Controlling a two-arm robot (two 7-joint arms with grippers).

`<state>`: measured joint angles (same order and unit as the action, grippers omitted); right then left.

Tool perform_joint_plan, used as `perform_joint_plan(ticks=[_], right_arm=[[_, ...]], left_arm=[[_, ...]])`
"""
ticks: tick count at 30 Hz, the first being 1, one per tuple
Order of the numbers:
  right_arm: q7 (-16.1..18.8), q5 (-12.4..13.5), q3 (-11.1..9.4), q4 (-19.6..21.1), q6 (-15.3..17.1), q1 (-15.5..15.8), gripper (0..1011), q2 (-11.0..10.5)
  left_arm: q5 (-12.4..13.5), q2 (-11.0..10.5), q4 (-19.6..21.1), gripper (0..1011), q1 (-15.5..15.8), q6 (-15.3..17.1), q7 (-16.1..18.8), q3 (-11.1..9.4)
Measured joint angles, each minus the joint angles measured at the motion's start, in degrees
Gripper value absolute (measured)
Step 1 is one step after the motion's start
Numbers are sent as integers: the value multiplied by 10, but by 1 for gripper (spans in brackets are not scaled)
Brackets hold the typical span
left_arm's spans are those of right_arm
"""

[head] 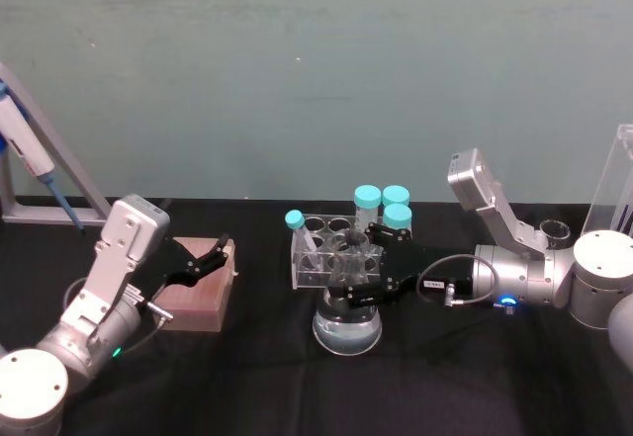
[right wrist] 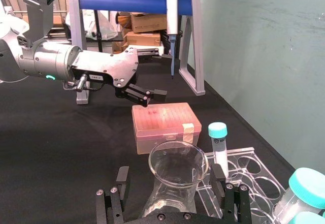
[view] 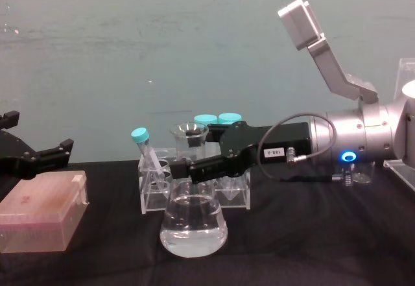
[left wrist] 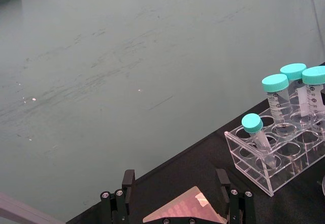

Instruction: Place the experimental apparatus aside using one hand.

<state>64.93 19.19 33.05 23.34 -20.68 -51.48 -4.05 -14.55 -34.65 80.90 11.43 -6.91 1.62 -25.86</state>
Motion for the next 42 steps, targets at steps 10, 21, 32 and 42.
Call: perform_joint_plan(ticks=[10,21,32,42], right_arm=[[1,2,0,0,0,0,957,0],[2,2,0,0,0,1,679,0],[3,3,0,0,0,1,451,0],[3,3,-1,0,0,1,451,0]], left_arm=[[0,0,0,1000,0,0,0,0],[0,0,0,1000,0,0,0,0],[0,0,0,1000,0,0,0,0],[0,0,0,1000,0,0,0,0]])
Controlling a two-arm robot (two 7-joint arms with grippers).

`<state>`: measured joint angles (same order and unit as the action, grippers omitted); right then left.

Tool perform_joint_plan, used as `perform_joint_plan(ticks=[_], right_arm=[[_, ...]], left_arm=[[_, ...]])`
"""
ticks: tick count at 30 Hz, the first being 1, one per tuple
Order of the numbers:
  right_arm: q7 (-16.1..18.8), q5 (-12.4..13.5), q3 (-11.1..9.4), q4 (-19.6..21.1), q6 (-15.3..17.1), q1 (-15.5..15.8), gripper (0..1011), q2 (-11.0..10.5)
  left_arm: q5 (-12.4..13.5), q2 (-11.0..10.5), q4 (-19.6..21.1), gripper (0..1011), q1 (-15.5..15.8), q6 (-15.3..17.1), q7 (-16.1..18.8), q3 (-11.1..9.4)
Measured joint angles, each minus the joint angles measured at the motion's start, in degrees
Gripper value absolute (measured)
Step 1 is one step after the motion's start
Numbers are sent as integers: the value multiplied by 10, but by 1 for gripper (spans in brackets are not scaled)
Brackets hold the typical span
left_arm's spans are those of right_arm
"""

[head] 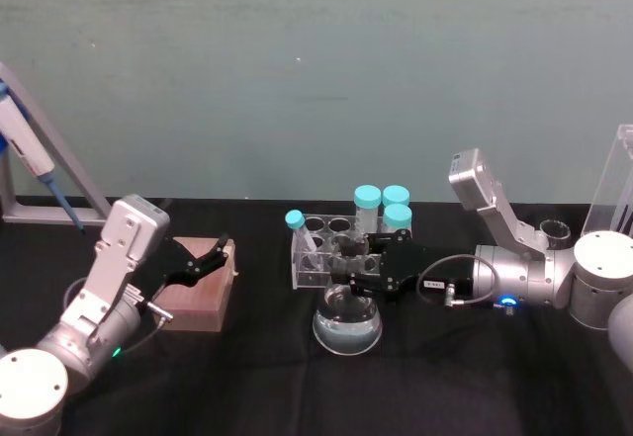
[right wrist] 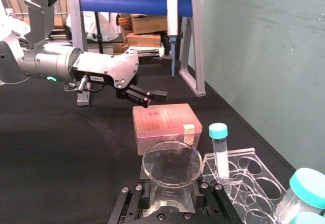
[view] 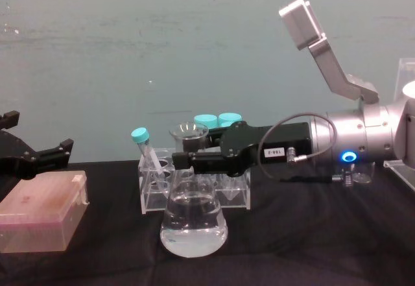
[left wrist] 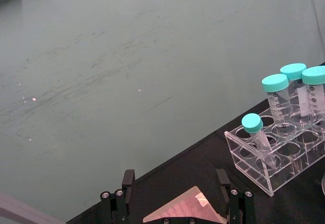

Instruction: Place the experimental apparatus aside using one hand.

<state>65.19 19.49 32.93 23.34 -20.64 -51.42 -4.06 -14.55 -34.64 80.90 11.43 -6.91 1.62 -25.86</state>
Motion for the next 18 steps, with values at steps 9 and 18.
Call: perform_joint_plan(ticks=[9,18], right_arm=[[-2,1,-8,24,4,13,451,-8],[-12,15,-11,84,27,40,451,-28]], left_arm=[[0,0,0,1000,0,0,0,0],[0,0,0,1000,0,0,0,0]])
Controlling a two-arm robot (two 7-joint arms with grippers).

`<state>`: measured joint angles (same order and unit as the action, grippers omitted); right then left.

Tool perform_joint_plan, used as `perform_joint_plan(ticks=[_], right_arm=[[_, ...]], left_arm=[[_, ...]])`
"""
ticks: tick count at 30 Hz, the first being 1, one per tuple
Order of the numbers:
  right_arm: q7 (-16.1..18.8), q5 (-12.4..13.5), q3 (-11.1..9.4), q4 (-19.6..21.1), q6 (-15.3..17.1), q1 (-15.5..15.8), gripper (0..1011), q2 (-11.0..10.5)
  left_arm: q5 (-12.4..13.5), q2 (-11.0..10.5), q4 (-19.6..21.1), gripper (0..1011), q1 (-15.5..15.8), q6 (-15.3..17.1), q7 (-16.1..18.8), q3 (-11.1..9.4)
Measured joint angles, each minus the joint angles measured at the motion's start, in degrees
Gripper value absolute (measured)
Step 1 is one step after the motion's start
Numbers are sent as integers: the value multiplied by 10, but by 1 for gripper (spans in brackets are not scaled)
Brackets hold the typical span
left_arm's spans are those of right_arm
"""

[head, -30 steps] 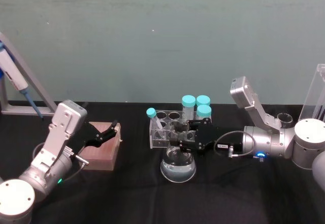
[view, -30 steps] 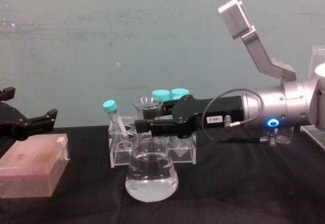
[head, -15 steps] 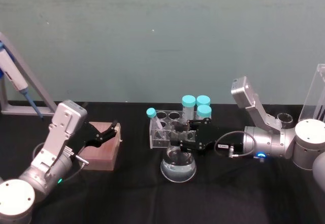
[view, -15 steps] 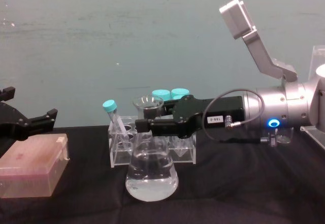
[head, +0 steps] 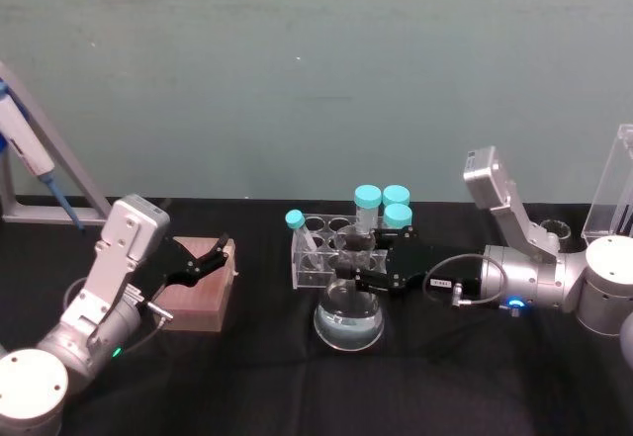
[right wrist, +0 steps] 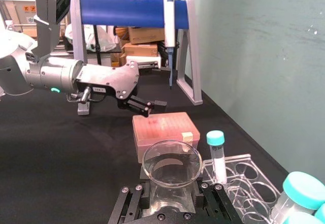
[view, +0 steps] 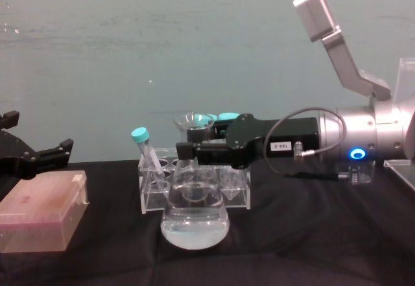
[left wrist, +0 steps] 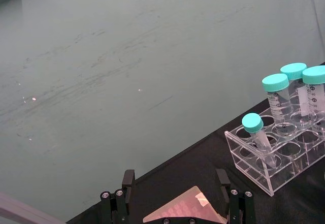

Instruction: Place the experimental apparatus aside using one hand.

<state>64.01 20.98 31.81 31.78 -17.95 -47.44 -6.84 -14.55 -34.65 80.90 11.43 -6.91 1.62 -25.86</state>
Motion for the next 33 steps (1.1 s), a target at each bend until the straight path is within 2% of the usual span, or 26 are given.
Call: perform_joint_plan(ticks=[4,9,21,33], right_arm=[[-8,5,1,27,9,11,451,-10],[-36,11,4,92,31,37,451,-34],[-89,22,6,207,65,86,451,-84],[-130,45,-1,272,91,124,451,-124]], left_arm=[[0,0,0,1000,0,0,0,0],[0,0,0,1000,0,0,0,0],[0,0,0,1000,0,0,0,0],[0,0,0,1000,0,0,0,0]])
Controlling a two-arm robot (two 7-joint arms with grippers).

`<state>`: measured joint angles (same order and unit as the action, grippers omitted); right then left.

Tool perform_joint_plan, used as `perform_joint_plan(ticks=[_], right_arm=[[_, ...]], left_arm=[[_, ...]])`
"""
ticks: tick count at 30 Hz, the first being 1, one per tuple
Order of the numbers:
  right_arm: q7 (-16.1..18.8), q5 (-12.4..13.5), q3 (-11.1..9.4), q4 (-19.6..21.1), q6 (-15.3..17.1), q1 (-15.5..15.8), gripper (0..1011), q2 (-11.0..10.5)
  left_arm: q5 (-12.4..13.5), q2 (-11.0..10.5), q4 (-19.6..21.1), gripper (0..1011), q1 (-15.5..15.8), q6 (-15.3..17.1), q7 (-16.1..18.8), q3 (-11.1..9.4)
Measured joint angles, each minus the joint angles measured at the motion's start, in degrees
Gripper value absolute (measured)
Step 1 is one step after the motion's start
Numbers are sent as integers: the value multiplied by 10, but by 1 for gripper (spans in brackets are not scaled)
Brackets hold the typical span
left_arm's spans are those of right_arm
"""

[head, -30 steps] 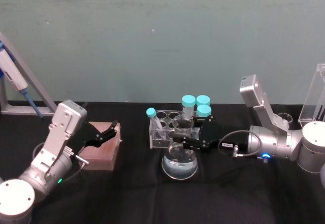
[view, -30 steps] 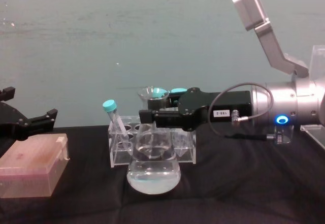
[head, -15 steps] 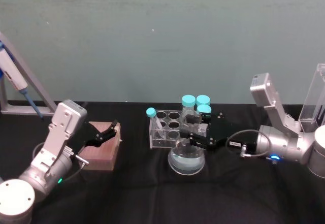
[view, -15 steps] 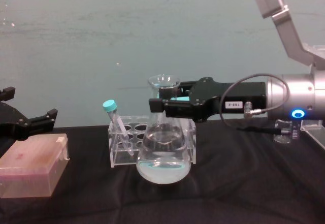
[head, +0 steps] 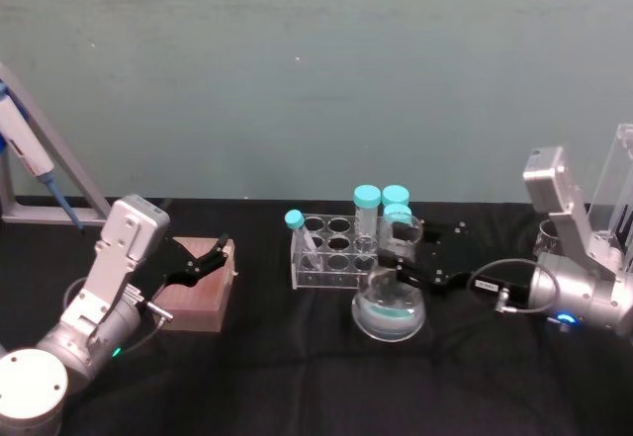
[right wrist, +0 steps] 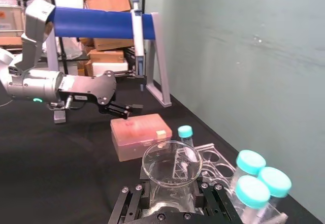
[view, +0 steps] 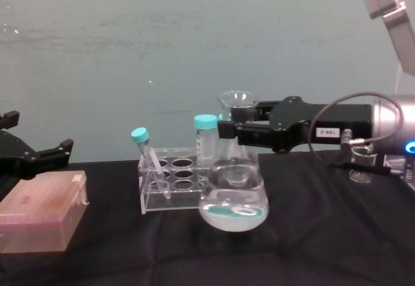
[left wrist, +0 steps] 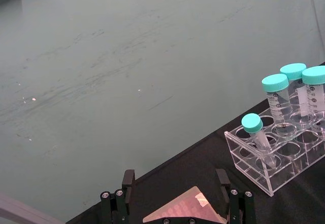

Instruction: Place the experimental apparatus aside using one hand.

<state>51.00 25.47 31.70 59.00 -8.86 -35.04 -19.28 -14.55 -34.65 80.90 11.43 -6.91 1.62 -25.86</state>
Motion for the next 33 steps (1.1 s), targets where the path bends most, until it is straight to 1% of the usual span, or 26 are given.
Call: perform_joint_plan(ticks=[2,4,6,10,15,18,21,22,25,28,33], right_arm=[[-8,5,-2,10,2,6,451,-8],[-10,6,-3,13,3,8,451,-10],[-21,12,-7,26,5,15,450,-20],[-43,19,-15,45,8,25,451,-33],[-69,19,-21,66,15,36,451,-43],[-93,15,-26,81,23,45,451,-51],[-108,13,-31,92,27,53,451,-55],[-119,11,-34,101,29,59,451,-57],[-137,8,-40,115,32,70,451,-60],[-172,-2,-53,139,32,92,451,-64],[-216,-24,-67,158,31,114,451,-64]], left_arm=[[0,0,0,1000,0,0,0,0],[0,0,0,1000,0,0,0,0],[0,0,0,1000,0,0,0,0],[0,0,0,1000,0,0,0,0],[0,0,0,1000,0,0,0,0],[0,0,0,1000,0,0,0,0],[0,0,0,1000,0,0,0,0],[0,0,0,1000,0,0,0,0],[0,0,0,1000,0,0,0,0],[0,0,0,1000,0,0,0,0],[0,0,0,1000,0,0,0,0]])
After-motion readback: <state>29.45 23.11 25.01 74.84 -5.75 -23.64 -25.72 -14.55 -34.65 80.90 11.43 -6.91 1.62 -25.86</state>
